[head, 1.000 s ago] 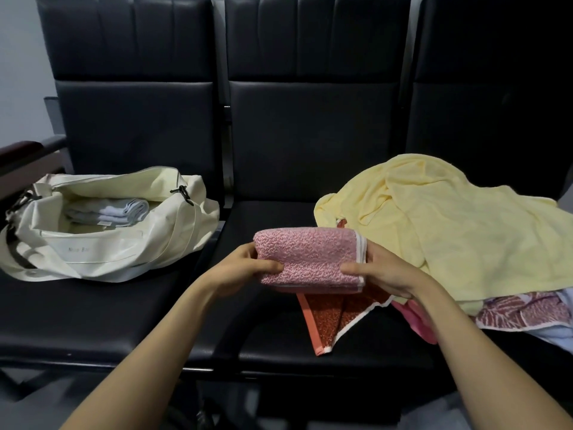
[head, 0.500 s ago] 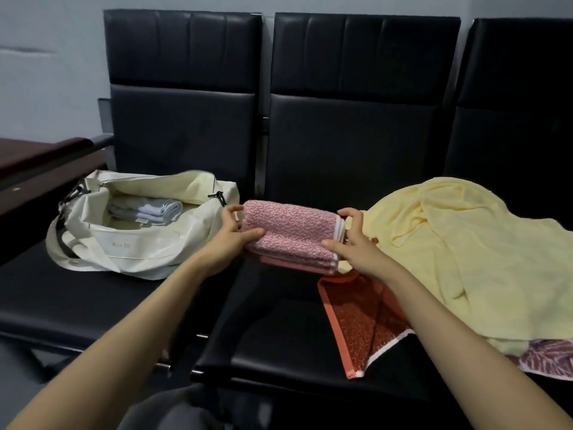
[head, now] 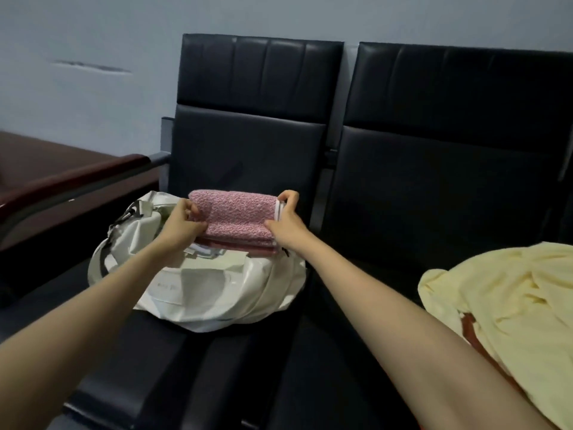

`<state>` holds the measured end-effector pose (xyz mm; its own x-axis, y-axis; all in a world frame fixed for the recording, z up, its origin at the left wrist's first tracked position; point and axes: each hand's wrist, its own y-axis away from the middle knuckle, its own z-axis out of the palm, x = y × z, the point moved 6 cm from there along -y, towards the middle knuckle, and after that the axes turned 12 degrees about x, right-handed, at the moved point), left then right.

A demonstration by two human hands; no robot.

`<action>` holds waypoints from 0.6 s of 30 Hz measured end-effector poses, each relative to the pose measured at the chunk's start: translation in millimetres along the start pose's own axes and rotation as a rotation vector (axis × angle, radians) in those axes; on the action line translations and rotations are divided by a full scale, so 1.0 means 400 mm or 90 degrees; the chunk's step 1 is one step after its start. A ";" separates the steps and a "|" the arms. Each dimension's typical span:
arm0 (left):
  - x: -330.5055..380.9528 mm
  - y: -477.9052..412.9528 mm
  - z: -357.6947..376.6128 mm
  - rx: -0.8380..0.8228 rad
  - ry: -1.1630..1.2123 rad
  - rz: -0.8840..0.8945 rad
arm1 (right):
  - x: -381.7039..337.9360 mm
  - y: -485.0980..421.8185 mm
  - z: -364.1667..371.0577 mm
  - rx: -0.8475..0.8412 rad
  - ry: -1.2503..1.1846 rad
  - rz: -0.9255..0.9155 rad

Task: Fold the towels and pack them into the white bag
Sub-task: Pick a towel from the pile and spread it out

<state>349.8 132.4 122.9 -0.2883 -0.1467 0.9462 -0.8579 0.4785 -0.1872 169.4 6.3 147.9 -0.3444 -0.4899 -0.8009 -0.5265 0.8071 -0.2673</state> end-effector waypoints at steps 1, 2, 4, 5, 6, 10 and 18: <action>-0.026 -0.032 -0.008 0.008 -0.040 -0.020 | 0.010 -0.017 0.042 -0.029 0.000 0.033; -0.052 -0.061 -0.017 0.011 -0.082 -0.040 | 0.025 -0.034 0.086 -0.065 -0.007 0.071; -0.097 -0.109 -0.031 0.025 -0.163 -0.049 | 0.041 -0.054 0.166 -0.129 -0.016 0.140; -0.116 -0.127 -0.037 0.038 -0.205 -0.043 | 0.042 -0.062 0.203 -0.152 -0.006 0.158; -0.131 -0.136 -0.040 0.047 -0.248 -0.037 | 0.043 -0.075 0.239 -0.165 0.010 0.164; -0.177 -0.164 -0.034 0.046 -0.364 0.009 | 0.022 -0.104 0.351 -0.185 0.096 0.181; -0.249 -0.165 -0.073 0.029 -0.448 0.071 | 0.053 -0.099 0.449 -0.181 0.081 0.257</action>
<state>447.5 140.6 48.7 -0.5684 -0.6302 0.5290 -0.8197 0.4888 -0.2985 322.6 23.4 45.2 -0.6470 -0.2076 -0.7337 -0.5158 0.8278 0.2207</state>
